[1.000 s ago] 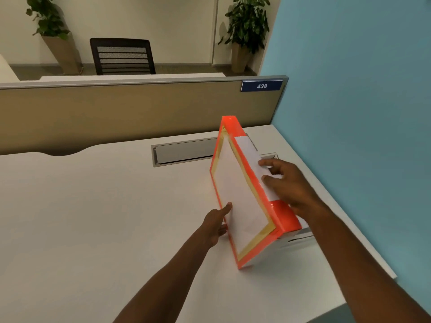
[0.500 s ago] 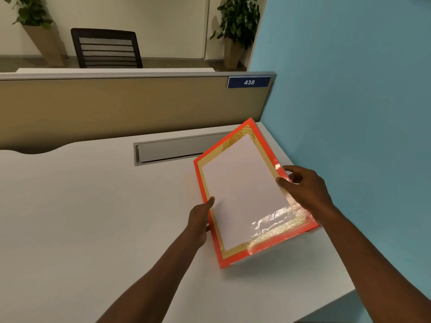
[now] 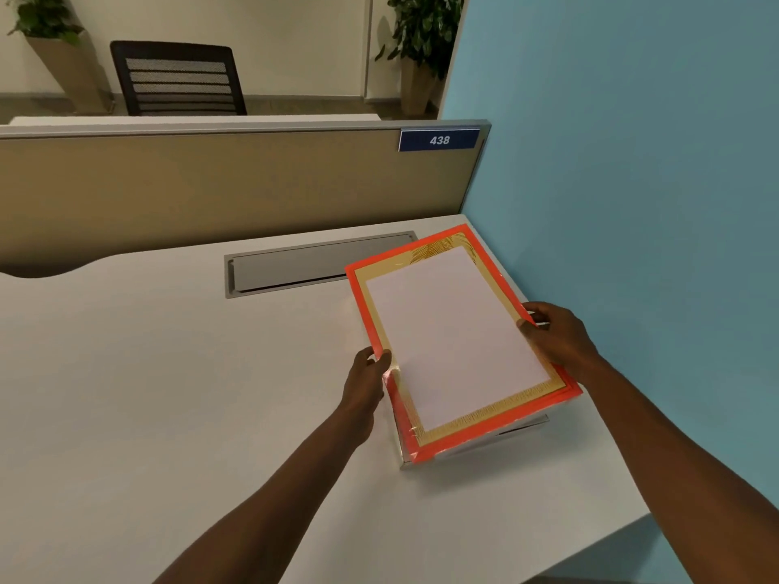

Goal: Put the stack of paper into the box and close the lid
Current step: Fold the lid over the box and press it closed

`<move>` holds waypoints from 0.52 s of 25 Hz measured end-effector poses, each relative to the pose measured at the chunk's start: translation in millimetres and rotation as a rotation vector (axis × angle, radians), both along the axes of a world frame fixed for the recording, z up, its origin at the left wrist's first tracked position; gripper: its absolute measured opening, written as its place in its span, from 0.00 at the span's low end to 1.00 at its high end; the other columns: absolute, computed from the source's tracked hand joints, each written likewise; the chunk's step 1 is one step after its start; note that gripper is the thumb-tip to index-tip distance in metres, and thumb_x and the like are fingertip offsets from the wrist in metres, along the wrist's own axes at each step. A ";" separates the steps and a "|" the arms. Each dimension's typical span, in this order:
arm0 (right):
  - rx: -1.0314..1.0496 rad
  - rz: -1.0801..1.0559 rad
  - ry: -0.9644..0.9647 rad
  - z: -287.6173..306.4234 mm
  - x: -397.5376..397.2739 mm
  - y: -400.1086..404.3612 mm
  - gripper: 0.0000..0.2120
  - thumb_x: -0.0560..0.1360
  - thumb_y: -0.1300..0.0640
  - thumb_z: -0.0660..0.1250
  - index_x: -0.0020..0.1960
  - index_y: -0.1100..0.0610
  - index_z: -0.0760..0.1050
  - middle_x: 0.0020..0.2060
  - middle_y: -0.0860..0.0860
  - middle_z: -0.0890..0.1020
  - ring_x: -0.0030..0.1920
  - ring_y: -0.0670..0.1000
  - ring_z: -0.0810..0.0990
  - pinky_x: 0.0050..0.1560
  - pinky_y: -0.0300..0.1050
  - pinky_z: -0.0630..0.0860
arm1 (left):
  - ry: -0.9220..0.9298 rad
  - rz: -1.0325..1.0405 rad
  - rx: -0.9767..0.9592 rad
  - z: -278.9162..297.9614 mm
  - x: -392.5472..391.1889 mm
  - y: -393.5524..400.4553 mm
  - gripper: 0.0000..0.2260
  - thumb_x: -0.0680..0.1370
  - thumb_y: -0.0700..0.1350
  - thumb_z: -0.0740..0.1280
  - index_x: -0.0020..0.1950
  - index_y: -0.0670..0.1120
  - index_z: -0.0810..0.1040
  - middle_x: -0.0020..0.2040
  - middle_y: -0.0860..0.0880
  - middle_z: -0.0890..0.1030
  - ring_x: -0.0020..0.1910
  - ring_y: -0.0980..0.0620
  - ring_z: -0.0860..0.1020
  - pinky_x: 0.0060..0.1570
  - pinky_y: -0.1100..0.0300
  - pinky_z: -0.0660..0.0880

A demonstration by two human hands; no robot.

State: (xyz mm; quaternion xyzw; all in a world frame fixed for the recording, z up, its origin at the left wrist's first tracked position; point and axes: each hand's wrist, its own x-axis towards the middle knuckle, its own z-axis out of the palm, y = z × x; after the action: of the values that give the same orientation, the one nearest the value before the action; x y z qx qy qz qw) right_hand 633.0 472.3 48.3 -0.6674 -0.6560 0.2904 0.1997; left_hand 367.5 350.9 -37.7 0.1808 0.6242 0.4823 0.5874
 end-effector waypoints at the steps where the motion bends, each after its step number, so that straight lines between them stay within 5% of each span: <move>1: -0.006 -0.020 0.010 -5.8 5.0 3.4 0.18 0.77 0.53 0.68 0.66 0.53 0.76 0.59 0.55 0.82 0.56 0.55 0.80 0.61 0.52 0.76 | 0.015 -0.030 0.013 2.3 3.6 0.2 0.22 0.84 0.52 0.61 0.78 0.49 0.65 0.77 0.46 0.70 0.74 0.42 0.70 0.71 0.43 0.69; 6: -0.043 -0.055 0.026 -26.4 16.6 15.1 0.18 0.79 0.53 0.65 0.68 0.54 0.75 0.60 0.56 0.82 0.60 0.56 0.79 0.64 0.53 0.75 | 0.098 -0.105 0.085 13.8 11.9 4.7 0.23 0.85 0.51 0.59 0.81 0.54 0.62 0.77 0.51 0.70 0.67 0.48 0.73 0.68 0.43 0.72; 13: -0.086 -0.075 0.056 -62.4 16.7 7.7 0.19 0.78 0.51 0.67 0.68 0.55 0.75 0.59 0.56 0.82 0.59 0.57 0.80 0.64 0.51 0.74 | 0.272 -0.136 0.113 12.8 18.7 -0.5 0.27 0.84 0.48 0.61 0.81 0.59 0.56 0.79 0.50 0.63 0.73 0.44 0.72 0.65 0.39 0.76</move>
State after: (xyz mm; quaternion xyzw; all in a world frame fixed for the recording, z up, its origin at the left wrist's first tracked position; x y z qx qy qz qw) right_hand 649.6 479.9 -14.1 -0.6913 -0.6115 0.3291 0.1997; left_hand 386.1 350.5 -24.9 0.3190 0.6562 0.4468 0.5177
